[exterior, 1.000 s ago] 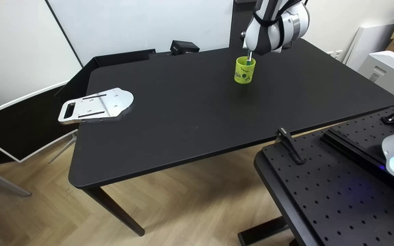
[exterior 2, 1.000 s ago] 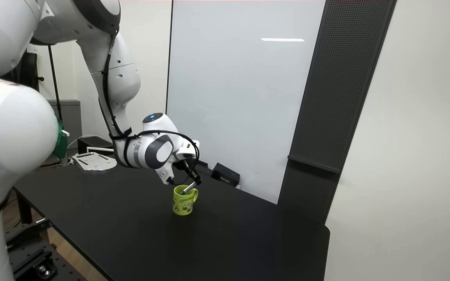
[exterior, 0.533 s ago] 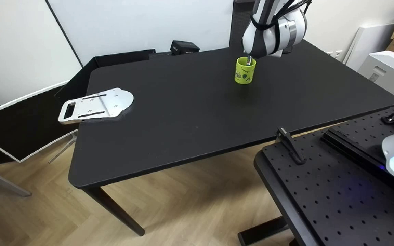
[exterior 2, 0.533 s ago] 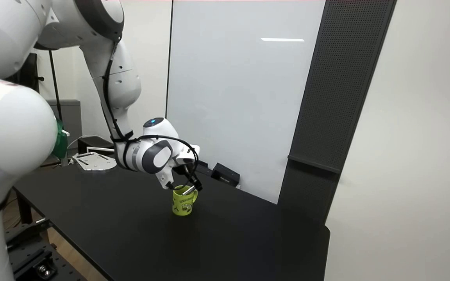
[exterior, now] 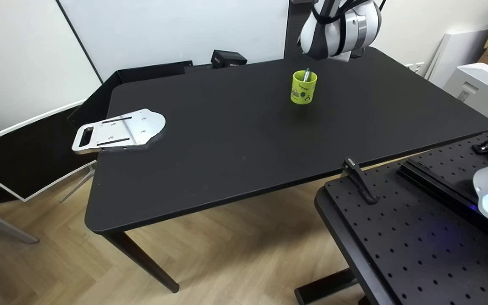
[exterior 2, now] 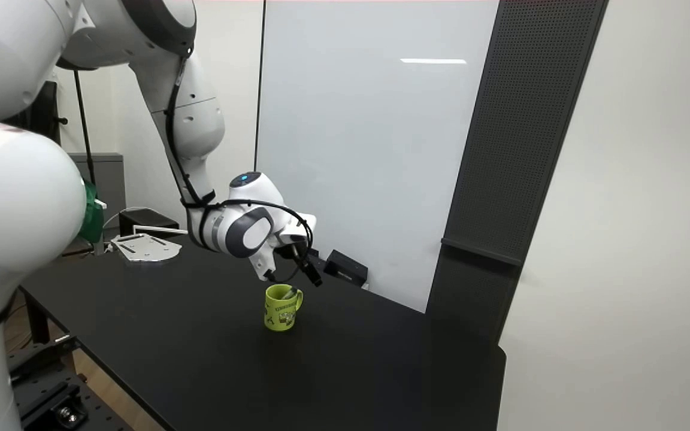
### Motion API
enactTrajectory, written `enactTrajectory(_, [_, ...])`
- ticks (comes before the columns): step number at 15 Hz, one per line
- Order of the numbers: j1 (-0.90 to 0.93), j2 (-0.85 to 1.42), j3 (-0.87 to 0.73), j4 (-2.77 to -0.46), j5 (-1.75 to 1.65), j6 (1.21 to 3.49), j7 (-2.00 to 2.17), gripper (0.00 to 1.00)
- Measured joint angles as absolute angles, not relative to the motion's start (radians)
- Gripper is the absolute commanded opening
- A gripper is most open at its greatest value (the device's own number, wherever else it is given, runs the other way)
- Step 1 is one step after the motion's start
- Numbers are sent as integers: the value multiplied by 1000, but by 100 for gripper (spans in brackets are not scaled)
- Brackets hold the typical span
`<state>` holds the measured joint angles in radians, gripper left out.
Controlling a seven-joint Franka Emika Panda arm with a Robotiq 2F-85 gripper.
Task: Pick up the green marker and put it in the yellow cup
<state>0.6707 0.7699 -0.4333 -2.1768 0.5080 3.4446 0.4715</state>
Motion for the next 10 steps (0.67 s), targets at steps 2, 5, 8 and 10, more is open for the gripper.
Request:
enactTrajectory(2, [662, 749, -439, -2177, 508, 3438, 471, 100])
enactTrajectory(5, [643, 712, -445, -2177, 507, 3392, 470, 100])
enactTrajectory(8, [626, 671, -455, -2179, 503, 3326, 458, 100])
enactTrajectory(10, [623, 662, -455, -2183, 502, 3319, 454, 100])
